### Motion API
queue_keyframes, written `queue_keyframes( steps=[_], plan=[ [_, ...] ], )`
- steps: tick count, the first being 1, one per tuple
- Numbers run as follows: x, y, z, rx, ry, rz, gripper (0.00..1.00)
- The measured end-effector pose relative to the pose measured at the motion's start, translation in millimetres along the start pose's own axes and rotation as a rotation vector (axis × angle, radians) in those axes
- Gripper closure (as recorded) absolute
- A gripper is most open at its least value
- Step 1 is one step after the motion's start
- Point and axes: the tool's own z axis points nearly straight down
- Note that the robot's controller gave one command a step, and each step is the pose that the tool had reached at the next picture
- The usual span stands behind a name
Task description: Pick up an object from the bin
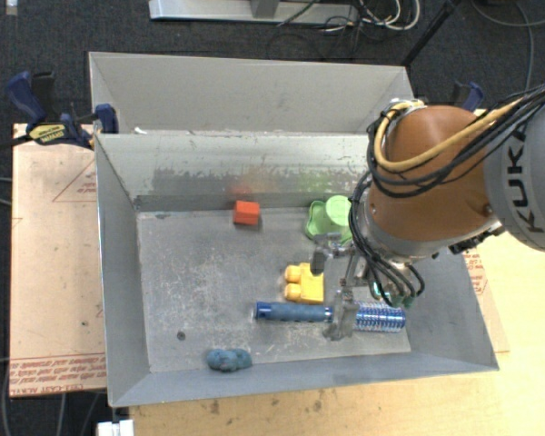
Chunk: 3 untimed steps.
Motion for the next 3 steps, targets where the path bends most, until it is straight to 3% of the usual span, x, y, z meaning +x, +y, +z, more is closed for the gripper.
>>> queue_keyframes(
  steps=[1, 2, 3],
  plan=[
    [-34.3, 5, 89, -0.001, -0.001, 0.014, 0.0],
    [-46.7, 4, 161, -0.001, -0.001, 0.029, 0.0],
    [-47.8, 4, 157, -0.001, -0.005, 0.032, 1.0]
  ],
)
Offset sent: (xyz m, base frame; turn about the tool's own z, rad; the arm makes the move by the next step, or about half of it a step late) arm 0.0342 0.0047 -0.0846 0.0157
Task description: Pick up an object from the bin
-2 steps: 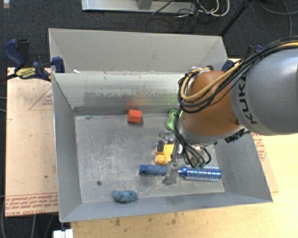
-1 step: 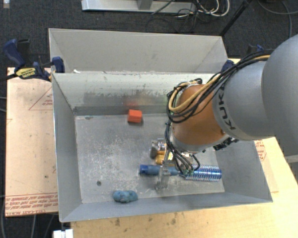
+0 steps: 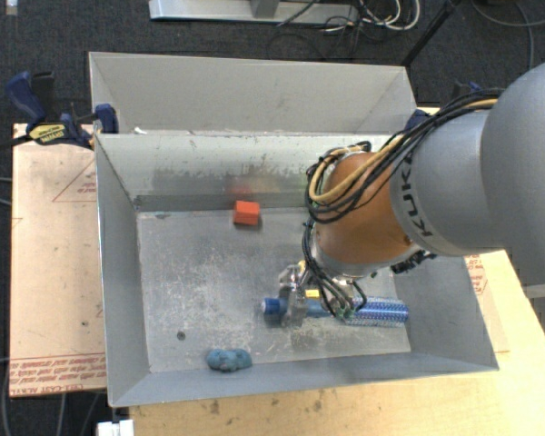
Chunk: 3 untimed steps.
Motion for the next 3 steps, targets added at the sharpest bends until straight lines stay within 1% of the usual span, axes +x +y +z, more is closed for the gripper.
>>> queue_keyframes(
  steps=[1, 2, 3],
  plan=[
    [-16.8, 4, -144, 0.0, -0.011, -0.026, 1.0],
    [22.8, -52, -62, 0.0, 0.005, -0.473, 1.0],
    [22.4, -44, -164, 0.002, -0.01, -0.477, 1.0]
  ],
)
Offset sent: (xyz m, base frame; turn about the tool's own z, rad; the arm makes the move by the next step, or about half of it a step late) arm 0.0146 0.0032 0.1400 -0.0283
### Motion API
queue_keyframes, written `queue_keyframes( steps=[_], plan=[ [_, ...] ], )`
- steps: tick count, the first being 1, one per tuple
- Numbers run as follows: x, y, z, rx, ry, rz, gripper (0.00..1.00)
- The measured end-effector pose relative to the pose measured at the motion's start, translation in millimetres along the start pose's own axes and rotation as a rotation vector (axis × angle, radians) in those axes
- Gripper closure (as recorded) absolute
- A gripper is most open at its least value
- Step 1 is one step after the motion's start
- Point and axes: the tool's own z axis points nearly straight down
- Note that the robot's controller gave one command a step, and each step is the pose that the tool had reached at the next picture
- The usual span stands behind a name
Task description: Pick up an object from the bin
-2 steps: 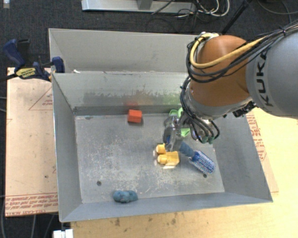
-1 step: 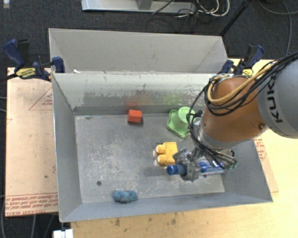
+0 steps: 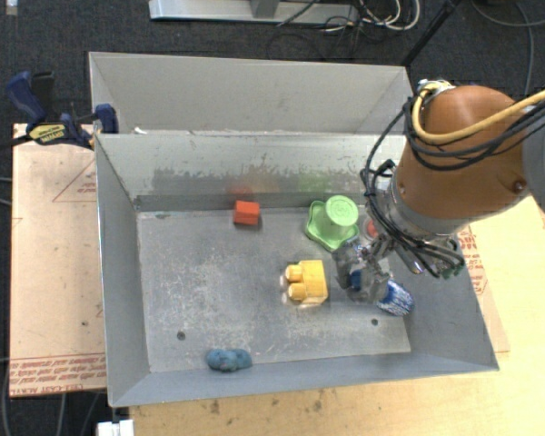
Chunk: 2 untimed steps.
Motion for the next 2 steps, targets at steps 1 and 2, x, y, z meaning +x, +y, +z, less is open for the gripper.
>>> queue_keyframes(
  steps=[1, 2],
  plan=[
    [17.6, -31, 97, -0.006, 0.013, 0.244, 1.0],
    [11.4, -33, 31, 0.0, 0.002, 0.225, 1.0]
  ],
)
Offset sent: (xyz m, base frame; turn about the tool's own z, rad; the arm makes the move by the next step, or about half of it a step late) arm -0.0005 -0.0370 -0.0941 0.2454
